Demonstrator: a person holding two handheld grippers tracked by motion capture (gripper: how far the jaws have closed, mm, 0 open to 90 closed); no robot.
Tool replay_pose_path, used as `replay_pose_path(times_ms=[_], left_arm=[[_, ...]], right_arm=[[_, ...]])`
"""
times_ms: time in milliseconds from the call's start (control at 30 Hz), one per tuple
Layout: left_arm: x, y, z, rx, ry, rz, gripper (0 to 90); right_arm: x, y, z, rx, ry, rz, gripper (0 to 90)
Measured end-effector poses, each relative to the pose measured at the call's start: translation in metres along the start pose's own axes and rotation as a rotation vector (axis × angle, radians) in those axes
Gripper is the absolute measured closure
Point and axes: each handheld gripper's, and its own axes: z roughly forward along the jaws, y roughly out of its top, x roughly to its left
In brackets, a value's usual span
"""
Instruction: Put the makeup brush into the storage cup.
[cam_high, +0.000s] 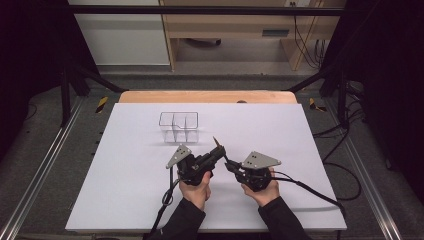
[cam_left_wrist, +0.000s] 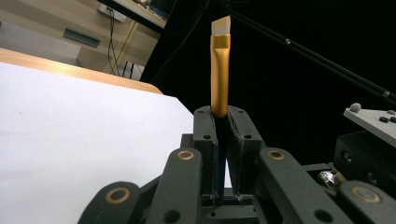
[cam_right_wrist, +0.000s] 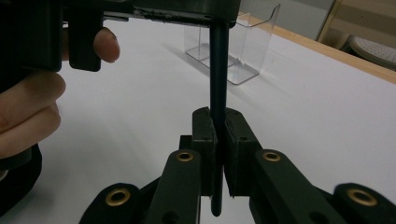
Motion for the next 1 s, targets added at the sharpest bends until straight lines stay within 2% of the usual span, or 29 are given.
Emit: replay_pose_path(times_ms=[267,367,667,900,1000], left_arm=[[-0.001,0.0,-0.001,0.008,0.002,0.026,82.5],[0.0,0.001,-0.001,0.012,0.003,0.039,82.5],[0.003,0.008,-0.006,0.014,0.028,0.068,82.5],[0.004,0.014,-0.01,0.028,0.043,0.112,82.5],[0.004,0.018,-0.012,0.035,0.05,0.132,82.5]], right_arm=[[0.0,0.0,0.0,0.001,0.003,0.008,83.5],[0.0,0.001,0.0,-0.003,0.009,0.015,79.5],[-0.001,0.002,-0.002,-0.004,0.018,0.043,58.5],[-0.003,0.006,-0.008,-0.027,-0.015,0.056,42.7],[-0.005,0.006,-0.011,-0.031,-0.036,0.067,39.3]])
